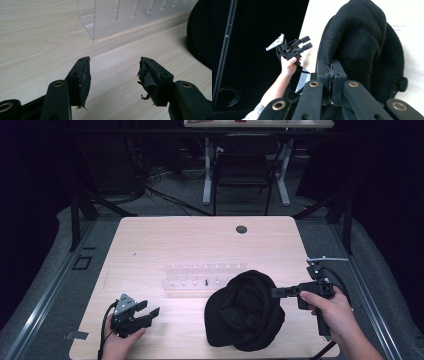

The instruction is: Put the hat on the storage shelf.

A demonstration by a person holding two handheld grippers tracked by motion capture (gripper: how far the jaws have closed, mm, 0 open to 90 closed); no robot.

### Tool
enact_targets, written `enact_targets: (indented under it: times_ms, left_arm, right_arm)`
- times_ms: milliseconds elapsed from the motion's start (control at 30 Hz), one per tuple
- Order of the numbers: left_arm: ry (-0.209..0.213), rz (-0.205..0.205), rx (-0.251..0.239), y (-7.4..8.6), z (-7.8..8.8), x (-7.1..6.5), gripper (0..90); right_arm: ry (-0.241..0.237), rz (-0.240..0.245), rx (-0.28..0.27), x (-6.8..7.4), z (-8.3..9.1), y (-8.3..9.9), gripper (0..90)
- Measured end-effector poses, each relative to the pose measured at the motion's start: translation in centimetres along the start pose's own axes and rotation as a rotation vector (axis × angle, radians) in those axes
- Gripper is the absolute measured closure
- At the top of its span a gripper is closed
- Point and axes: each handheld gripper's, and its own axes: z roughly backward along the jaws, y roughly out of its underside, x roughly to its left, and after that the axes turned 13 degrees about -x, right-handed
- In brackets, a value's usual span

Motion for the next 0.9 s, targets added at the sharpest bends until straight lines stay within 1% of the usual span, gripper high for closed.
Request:
enact_targets:
  times_ms: [100, 267, 400, 533, 700, 900]
  left_arm:
    - [-0.001, 0.003, -0.006, 0.1, -0.1, 0.0, 42.8]
    - [0.0, 0.005, -0.007, 0.0, 0.0, 0.0, 42.8]
    - [-0.003, 0.008, -0.013, 0.1, -0.1, 0.0, 42.8]
    - [-0.001, 0.005, -0.008, 0.1, -0.1, 0.0, 42.8]
    - [0.0, 0.005, -0.007, 0.1, -0.1, 0.0, 42.8]
    - [0.0, 0.006, -0.007, 0.1, -0.1, 0.0, 42.8]
  right_arm:
    - [-0.019, 0.0, -0.015, 0.4, 0.2, -0.2, 88.3]
    - [-0.035, 0.001, -0.027, 1.0, 0.4, -0.6, 88.2]
    - [-0.056, -0.012, -0.034, 1.5, 0.4, -0.8, 88.2]
    - [-0.062, -0.003, -0.035, 2.0, 0.6, -1.2, 88.2]
    - [-0.071, -0.014, -0.05, 2.6, 0.9, -1.5, 88.2]
    - [-0.076, -0.007, -0.06, 3.3, 1.2, -2.0, 88.2]
